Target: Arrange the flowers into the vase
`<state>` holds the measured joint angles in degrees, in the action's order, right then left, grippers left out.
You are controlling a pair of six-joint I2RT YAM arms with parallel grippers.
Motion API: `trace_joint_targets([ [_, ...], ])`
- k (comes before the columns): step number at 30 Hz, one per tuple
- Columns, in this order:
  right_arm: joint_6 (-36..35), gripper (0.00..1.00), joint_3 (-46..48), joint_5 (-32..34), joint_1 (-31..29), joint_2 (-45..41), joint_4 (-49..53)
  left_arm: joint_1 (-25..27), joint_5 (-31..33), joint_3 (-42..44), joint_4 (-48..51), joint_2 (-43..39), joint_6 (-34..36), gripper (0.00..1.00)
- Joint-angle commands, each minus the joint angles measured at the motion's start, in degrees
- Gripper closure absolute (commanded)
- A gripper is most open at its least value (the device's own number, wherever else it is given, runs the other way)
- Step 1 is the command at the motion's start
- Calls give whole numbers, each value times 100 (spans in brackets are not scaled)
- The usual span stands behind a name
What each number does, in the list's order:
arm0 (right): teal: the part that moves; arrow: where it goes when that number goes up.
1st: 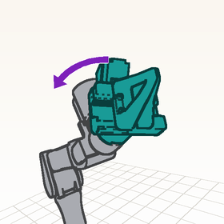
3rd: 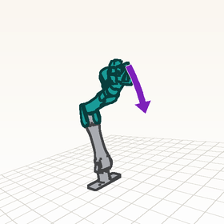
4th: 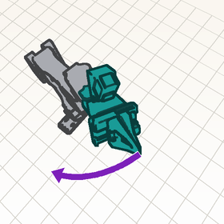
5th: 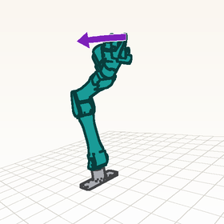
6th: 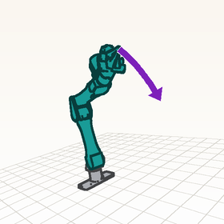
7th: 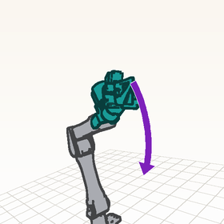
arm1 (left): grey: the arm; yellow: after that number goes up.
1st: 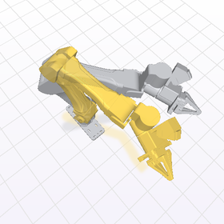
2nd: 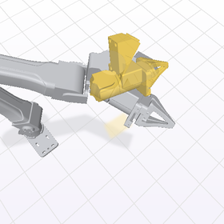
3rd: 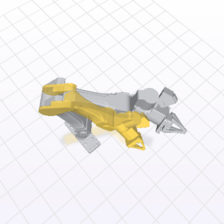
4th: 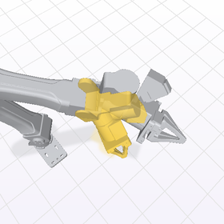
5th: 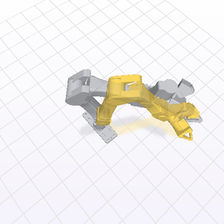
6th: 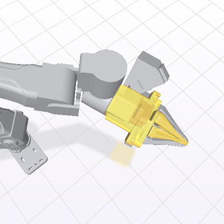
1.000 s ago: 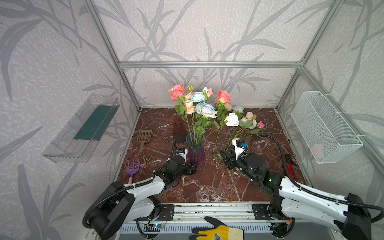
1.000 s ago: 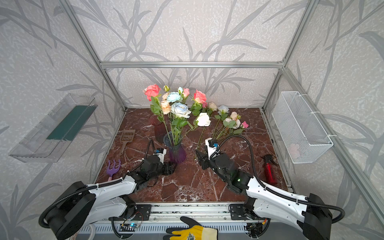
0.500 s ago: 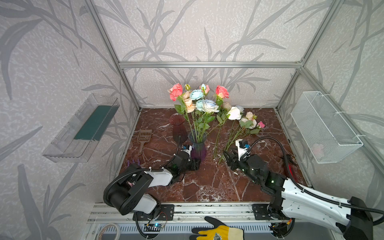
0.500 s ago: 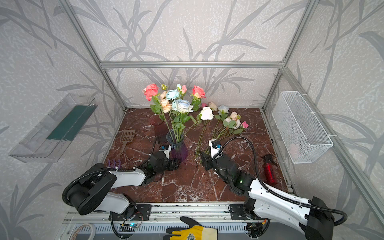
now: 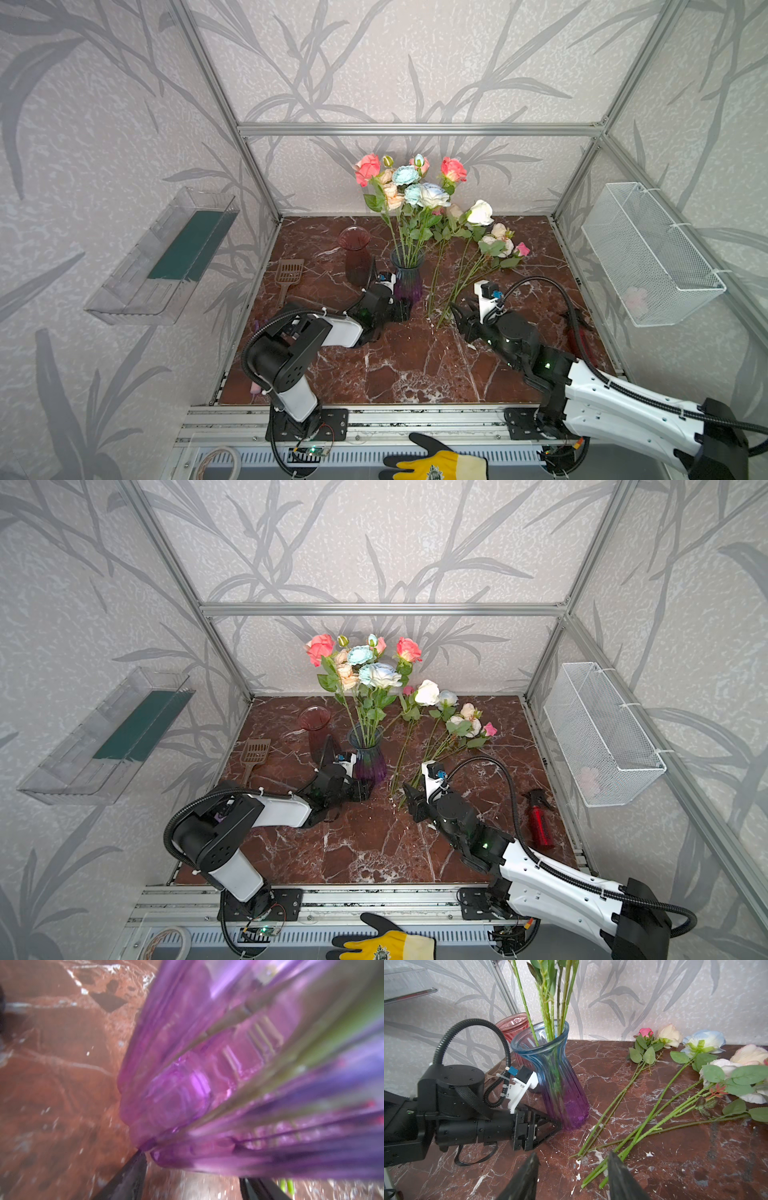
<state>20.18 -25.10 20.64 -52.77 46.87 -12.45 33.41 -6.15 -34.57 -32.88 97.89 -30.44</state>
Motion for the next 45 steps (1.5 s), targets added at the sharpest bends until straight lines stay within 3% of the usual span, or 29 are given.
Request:
trace_joint_targets([
  [1,66,47,75,107,53,-223,65,-120,44,-320,-94,246,9,31],
  [9,48,47,128,123,79,-657,363,-324,335,-1063,360,741,7,32],
  [24,-260,47,-29,-37,314,-1068,778,-548,174,-2086,1255,1362,362,31],
  [31,-230,47,-65,-151,409,-1160,895,-566,73,-1664,1438,690,300,28],
  [38,-182,46,-80,-153,435,-1308,1021,-523,76,-804,1808,-501,80,24],
  [45,-69,46,-100,-175,436,-1361,1052,-32,354,-595,3808,-2549,85,30],
])
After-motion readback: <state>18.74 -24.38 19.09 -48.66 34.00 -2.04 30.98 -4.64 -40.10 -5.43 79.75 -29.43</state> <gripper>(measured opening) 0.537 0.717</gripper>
